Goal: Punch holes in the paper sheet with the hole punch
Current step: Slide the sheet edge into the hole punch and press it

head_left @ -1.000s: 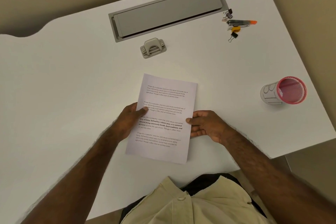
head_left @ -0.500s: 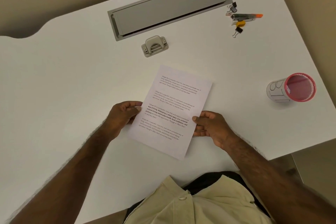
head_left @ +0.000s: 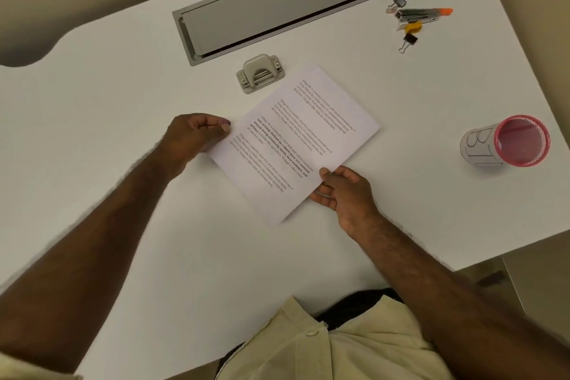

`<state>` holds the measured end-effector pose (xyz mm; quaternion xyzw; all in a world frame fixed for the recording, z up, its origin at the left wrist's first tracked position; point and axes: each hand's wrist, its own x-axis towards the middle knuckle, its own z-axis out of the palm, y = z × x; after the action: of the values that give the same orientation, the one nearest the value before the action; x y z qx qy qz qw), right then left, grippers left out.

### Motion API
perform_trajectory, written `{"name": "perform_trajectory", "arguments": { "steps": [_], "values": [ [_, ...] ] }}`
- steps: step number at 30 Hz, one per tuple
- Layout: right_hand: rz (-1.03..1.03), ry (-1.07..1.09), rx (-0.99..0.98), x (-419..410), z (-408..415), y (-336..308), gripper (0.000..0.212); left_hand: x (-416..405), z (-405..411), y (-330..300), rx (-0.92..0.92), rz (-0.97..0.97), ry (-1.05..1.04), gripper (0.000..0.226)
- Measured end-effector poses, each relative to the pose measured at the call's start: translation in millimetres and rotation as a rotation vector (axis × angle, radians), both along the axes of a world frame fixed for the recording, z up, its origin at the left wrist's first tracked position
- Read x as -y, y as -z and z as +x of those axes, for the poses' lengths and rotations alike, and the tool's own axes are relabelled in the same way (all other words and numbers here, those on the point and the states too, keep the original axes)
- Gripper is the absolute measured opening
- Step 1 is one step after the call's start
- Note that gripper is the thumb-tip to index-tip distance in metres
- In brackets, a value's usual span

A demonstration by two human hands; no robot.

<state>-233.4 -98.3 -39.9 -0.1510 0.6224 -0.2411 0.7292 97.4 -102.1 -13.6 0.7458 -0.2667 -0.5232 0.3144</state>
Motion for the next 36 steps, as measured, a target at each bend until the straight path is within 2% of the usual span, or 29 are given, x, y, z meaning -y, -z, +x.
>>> {"name": "perform_trajectory", "arguments": {
  "steps": [7,19,24,30,36],
  "values": [
    [0.039,0.090,0.007,9.5,29.7,-2.7,0.011,9.6,12.0,7.0,0.013,0.008,-0.070,0.027],
    [0.033,0.150,-0.045,11.8,47.2,-6.5,0.004,-1.0,16.8,14.7,-0.097,-0.009,-0.302,0.029],
    [0.027,0.175,-0.067,10.4,57.3,-8.5,0.011,-7.6,15.0,16.1,-0.086,-0.027,-0.387,0.032],
    [0.021,0.218,-0.065,7.7,68.7,-12.7,0.007,-6.7,8.1,16.8,-0.046,-0.040,-0.496,0.030],
    [0.015,0.199,-0.084,8.9,75.9,-14.3,0.007,0.1,7.1,15.6,0.006,-0.041,-0.515,0.029]
  ]
}}
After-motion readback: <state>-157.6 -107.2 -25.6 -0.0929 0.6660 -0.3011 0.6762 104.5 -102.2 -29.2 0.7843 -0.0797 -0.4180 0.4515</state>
